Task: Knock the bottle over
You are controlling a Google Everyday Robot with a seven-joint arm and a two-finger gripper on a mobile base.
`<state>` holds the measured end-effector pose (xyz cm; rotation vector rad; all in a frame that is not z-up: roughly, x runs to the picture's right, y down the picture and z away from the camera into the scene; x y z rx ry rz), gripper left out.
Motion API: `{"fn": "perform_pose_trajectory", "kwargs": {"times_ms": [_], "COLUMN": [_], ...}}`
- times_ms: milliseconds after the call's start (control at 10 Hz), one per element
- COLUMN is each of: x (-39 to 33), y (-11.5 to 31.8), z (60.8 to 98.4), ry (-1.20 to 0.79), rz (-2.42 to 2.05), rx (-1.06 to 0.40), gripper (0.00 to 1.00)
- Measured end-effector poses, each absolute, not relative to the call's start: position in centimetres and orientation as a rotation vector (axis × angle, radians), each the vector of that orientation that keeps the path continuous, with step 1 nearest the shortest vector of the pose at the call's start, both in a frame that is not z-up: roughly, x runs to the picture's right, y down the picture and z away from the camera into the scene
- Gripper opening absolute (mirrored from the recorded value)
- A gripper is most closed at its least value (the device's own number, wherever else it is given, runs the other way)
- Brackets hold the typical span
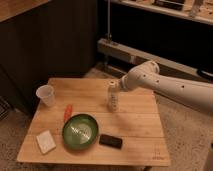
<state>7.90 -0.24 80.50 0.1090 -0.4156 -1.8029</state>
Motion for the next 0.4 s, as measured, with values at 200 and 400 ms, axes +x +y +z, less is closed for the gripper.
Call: {"fn": "perform_pose_trajectory", "kwargs": {"times_ms": [200, 400], "x": [7.92, 7.77], "y": [-0.10, 0.02], "z": [80.44, 80.45], "ry": [-0.407, -0.400], "rz": [-1.809, -1.818], "rx": [0.102, 0.099], "gripper": [0.23, 0.22]}}
